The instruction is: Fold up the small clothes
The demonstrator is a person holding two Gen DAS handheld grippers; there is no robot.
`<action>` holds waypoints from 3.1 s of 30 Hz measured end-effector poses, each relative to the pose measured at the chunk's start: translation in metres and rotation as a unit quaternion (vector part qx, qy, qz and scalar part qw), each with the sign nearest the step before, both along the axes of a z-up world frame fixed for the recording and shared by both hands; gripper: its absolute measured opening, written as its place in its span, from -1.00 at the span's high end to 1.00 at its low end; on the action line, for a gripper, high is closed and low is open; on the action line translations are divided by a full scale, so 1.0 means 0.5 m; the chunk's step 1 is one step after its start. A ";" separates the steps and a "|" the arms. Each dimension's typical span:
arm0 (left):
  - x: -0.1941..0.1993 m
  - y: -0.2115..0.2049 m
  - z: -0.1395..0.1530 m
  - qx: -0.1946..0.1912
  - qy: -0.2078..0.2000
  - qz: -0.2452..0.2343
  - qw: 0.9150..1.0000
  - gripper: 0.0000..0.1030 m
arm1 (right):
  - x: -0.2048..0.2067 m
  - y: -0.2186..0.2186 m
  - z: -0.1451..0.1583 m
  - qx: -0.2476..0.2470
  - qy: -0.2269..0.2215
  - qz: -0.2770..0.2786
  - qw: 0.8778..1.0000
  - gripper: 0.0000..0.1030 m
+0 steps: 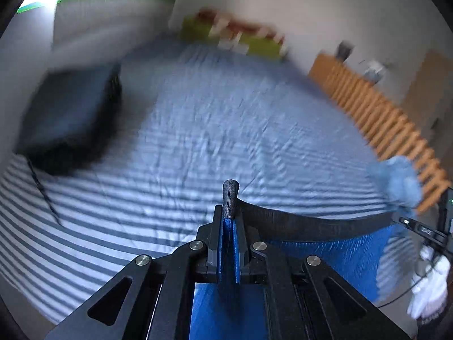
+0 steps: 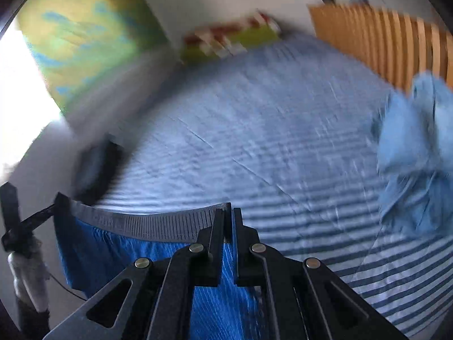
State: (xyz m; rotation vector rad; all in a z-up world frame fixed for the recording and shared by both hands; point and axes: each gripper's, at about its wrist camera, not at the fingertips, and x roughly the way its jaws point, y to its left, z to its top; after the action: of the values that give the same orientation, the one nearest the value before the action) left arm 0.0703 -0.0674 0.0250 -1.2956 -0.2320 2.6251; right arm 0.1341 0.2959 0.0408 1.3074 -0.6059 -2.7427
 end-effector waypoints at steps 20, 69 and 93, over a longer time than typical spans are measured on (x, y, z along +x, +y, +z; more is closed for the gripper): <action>-0.013 -0.015 -0.054 -0.066 -0.021 -0.020 0.997 0.23 | -0.022 0.075 -0.120 0.006 -0.084 -0.020 0.996 0.50; 0.322 0.704 -0.214 -0.036 -0.090 -0.404 0.909 0.92 | 0.153 0.173 -0.168 -0.126 -0.074 -0.045 0.988 0.51; 0.291 0.302 -0.077 0.114 -0.045 -0.235 0.964 0.96 | -0.093 -0.030 -0.098 -0.049 -0.076 0.011 0.996 0.90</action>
State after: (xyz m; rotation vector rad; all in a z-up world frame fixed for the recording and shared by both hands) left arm 0.2156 0.0835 -0.0137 -1.2159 -0.2048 2.0801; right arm 0.0877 0.2810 -0.0082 1.4985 -0.7218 -2.5771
